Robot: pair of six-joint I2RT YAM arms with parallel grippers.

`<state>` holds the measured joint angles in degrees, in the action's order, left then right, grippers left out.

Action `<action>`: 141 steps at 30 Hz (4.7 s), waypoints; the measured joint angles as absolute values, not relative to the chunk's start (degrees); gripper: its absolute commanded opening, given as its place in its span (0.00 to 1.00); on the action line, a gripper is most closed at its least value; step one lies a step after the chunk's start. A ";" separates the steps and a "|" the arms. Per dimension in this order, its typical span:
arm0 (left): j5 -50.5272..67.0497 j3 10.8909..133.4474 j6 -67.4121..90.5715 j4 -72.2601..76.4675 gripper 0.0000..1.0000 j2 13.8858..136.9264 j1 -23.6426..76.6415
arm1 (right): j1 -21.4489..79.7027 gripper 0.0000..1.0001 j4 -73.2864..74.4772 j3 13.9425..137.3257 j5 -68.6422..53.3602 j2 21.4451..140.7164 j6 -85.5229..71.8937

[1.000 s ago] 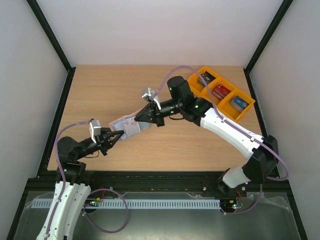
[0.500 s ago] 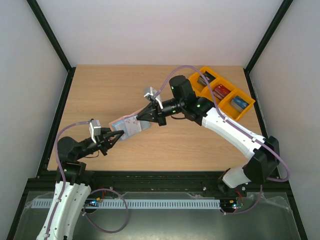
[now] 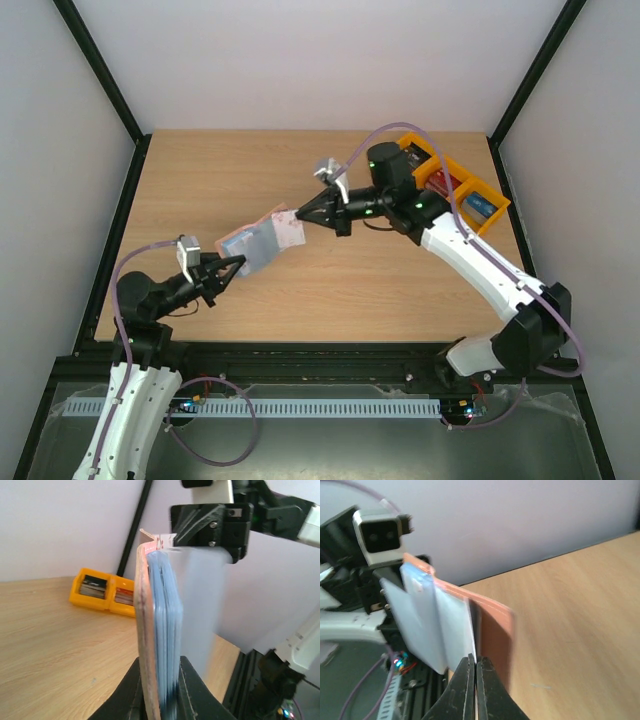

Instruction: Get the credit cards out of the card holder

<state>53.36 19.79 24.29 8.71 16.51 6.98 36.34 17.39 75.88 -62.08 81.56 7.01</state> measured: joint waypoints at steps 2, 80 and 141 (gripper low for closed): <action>50.33 19.77 25.47 7.62 0.02 16.51 6.35 | 33.34 0.02 14.59 73.97 -60.82 79.88 3.97; 26.57 11.77 45.34 4.51 0.02 9.13 -6.09 | 37.65 0.56 -25.23 46.39 -3.40 80.14 -63.66; 10.17 30.33 -0.14 -7.40 0.02 24.82 4.12 | 60.93 0.91 7.75 79.90 -24.14 88.07 7.55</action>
<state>10.17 30.33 -0.14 -7.40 24.82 4.12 60.93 7.75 79.90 -24.14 88.07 7.55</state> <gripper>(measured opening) 0.111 0.907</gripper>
